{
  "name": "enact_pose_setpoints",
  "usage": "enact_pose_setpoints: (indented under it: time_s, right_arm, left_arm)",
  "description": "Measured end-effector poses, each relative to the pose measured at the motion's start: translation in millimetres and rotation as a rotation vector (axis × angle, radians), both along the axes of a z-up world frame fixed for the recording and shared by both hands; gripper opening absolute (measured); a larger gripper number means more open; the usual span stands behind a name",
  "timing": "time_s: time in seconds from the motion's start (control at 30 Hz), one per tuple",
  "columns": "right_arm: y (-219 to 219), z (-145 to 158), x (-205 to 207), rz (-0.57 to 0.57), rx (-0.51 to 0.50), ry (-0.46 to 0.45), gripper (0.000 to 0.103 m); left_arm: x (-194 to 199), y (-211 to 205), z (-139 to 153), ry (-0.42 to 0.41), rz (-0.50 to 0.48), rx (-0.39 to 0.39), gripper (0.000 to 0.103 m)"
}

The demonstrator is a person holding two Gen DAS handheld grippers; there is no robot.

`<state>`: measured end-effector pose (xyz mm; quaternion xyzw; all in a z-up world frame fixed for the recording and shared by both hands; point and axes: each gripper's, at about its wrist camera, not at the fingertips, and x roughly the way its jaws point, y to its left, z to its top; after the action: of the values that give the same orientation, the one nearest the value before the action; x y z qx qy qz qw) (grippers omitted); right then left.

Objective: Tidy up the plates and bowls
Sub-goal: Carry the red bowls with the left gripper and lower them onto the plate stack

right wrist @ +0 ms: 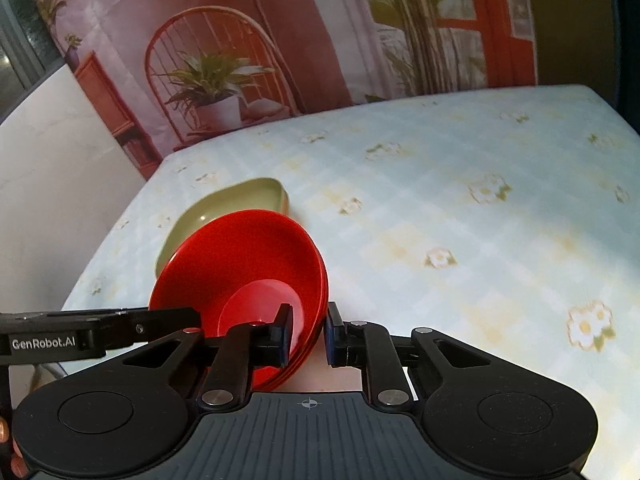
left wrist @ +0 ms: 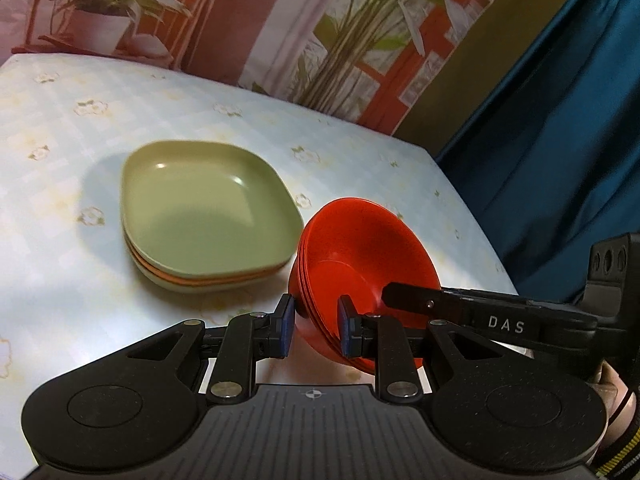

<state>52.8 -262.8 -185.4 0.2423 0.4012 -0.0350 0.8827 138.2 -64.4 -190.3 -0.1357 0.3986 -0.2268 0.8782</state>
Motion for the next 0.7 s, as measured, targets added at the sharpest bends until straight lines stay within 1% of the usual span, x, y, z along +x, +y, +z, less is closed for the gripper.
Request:
enact_pose_setpoints:
  time_s: [0.2,0.33,0.57,0.7]
  right_arm:
    - [6.9,14.0,25.6,0.040,0.016,0.001,0.016]
    - [15.3,21.3,49.5,0.074,0.022,0.005,0.016]
    - [28.7,23.2,91.9,0.113,0.010,0.020,0.016]
    - [35.7,20.1,112.1,0.134,-0.011,0.035,0.016]
  left_arm:
    - [7.9,20.6,13.1,-0.014,0.046,-0.024,0.024]
    - [17.5,35.4,18.9,-0.012,0.085,-0.037,0.024]
    - [42.6,55.9,18.6,0.013,0.138,-0.032,0.024]
    - [58.2,58.7,16.8,0.028,0.155,-0.019,0.024]
